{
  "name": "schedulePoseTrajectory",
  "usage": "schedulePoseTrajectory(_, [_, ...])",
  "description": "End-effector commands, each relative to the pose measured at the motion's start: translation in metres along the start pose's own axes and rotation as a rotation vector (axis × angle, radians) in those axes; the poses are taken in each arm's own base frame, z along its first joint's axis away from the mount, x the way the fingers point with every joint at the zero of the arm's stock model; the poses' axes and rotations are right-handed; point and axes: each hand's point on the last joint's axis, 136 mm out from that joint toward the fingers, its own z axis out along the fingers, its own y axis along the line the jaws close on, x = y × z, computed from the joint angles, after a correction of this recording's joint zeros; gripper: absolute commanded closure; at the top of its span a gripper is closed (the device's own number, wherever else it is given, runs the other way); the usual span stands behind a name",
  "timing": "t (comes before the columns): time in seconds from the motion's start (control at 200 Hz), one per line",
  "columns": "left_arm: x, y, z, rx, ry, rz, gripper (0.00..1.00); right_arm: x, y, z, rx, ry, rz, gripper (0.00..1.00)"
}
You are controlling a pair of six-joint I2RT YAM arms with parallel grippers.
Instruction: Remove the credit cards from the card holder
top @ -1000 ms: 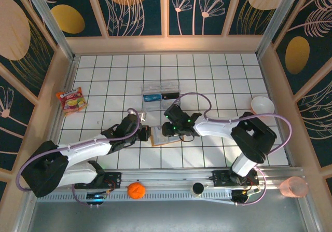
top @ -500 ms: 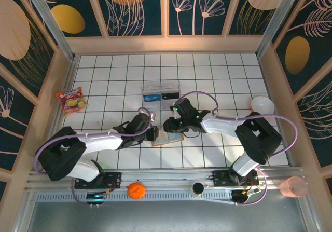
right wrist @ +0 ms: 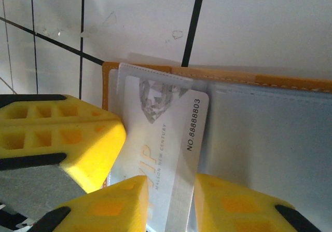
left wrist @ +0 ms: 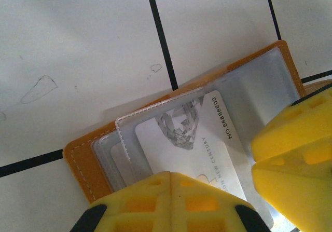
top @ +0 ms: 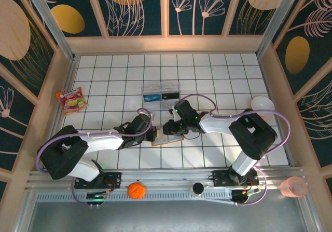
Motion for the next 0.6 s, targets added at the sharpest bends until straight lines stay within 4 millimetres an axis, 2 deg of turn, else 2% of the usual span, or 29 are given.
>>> schedulePoseTrajectory(0.0, [0.0182, 0.0175, 0.0006, -0.048, 0.043, -0.014, 1.0, 0.0041, -0.0075, 0.0046, -0.006, 0.018, 0.024, 0.71])
schedulePoseTrajectory(0.155, [0.0198, 0.0178, 0.0011, -0.043, 0.045, -0.018, 1.0, 0.0072, -0.0142, 0.0062, -0.003, 0.026, 0.053, 0.74])
schedulePoseTrajectory(0.596, [0.0215, 0.0158, 0.0031, -0.028, 0.052, -0.014, 1.0, 0.011, -0.0151, 0.0104, -0.071, 0.051, 0.106, 0.84])
